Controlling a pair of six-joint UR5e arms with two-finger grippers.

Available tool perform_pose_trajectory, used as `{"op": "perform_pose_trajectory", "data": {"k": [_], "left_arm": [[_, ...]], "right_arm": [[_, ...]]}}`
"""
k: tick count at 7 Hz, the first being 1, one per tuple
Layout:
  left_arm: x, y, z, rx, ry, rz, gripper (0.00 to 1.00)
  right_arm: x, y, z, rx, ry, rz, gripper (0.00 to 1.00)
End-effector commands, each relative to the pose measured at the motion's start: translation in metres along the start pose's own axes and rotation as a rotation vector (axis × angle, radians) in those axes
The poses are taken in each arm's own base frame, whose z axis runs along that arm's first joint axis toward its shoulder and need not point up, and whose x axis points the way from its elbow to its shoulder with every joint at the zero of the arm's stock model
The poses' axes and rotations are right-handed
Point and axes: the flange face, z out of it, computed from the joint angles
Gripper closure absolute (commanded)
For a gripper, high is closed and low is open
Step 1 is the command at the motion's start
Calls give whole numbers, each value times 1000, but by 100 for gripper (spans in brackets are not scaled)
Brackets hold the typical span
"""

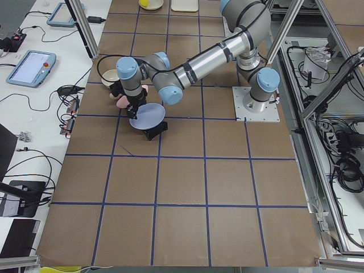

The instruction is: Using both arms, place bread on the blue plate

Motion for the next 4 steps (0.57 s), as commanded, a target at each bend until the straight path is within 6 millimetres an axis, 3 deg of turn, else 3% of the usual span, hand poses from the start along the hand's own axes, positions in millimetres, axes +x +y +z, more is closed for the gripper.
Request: {"op": "perform_pose_trajectory", "data": {"k": [1, 3, 4], "left_arm": [[-31, -27, 44, 12, 51, 4, 0], [-32, -25, 57, 3, 67, 0, 0], [-32, -24, 71, -12, 83, 2, 0]], "right_arm": [[-34, -23, -33, 14, -14, 52, 92], [-57, -69, -67, -31, -49, 41, 92], [-78, -90, -75, -78, -59, 46, 92]]}}
